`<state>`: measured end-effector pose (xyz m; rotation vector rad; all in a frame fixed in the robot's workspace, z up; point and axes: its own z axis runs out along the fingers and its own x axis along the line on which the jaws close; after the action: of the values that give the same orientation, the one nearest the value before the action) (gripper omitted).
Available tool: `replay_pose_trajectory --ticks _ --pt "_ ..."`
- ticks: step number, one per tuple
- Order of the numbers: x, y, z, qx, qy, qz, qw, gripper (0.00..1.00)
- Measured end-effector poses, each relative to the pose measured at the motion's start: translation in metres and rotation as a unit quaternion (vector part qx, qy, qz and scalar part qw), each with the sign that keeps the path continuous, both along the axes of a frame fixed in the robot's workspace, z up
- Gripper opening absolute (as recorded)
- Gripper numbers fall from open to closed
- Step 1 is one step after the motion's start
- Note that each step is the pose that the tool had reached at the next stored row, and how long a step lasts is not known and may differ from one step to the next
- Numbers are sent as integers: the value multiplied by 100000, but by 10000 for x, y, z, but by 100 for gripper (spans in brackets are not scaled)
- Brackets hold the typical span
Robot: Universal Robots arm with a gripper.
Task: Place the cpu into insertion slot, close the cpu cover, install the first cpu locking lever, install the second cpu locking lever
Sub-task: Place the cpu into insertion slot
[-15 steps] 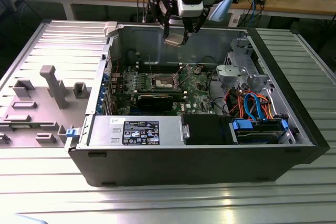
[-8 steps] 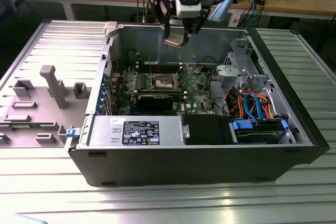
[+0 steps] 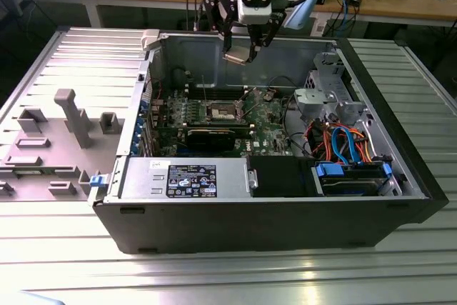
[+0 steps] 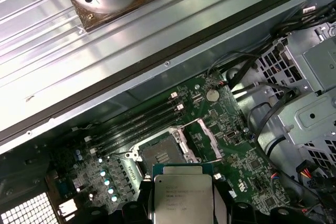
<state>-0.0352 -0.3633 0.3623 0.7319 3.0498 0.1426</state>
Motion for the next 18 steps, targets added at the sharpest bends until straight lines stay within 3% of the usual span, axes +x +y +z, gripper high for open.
replay_pose_trajectory --ticks 6,12,18 --pt "0 0 0 0 -2 -359 99999 54" --pt "0 -1 -6 -4 1 -3706 99931 54" --pt "0 0 -6 -3 -1 -3895 99924 54"
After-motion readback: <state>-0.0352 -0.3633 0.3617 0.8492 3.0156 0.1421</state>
